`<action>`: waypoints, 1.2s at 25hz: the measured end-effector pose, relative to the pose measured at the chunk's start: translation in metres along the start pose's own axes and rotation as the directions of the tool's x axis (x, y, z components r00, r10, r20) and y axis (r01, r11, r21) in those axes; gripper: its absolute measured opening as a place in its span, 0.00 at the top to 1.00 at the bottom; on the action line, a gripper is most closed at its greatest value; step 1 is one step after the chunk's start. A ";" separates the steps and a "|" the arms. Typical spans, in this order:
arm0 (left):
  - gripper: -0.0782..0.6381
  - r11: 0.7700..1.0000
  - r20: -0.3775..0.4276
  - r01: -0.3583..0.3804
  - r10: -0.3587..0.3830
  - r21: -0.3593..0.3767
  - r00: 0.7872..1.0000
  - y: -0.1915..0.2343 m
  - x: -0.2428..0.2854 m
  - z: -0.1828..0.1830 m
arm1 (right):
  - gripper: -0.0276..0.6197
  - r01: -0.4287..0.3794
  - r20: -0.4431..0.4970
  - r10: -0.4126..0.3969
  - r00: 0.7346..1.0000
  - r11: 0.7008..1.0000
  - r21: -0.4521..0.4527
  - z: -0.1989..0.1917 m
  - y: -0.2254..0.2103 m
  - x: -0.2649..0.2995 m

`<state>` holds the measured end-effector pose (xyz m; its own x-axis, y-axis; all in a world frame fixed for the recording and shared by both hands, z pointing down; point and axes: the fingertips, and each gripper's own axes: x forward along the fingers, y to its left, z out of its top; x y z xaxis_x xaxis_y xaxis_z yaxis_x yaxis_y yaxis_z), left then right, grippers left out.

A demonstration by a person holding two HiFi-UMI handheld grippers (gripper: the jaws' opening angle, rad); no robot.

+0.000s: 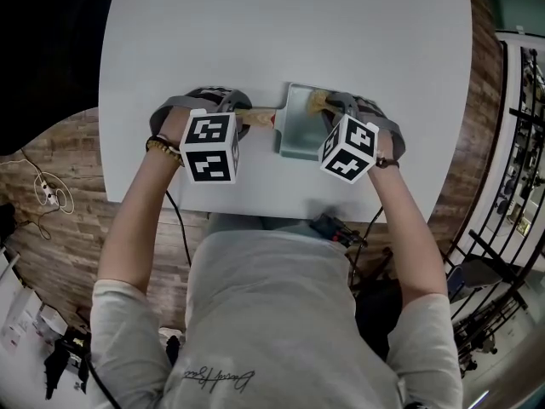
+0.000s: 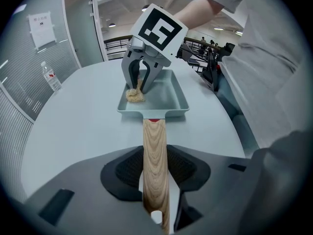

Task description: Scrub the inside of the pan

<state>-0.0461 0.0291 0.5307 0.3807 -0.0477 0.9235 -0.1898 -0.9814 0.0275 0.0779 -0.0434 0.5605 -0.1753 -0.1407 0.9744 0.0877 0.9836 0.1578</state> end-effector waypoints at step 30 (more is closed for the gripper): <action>0.68 0.998 -0.046 -0.051 0.050 -0.025 0.998 0.017 0.004 -0.002 | 0.85 -0.347 -0.086 0.346 0.934 0.938 0.003 -0.014 0.075 -0.014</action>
<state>-0.0496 0.0123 0.5357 0.3289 -0.0877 0.9403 -0.2311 -0.9729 -0.0099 0.1009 0.0305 0.5610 -0.0491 0.1992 0.9787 0.1400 0.9716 -0.1907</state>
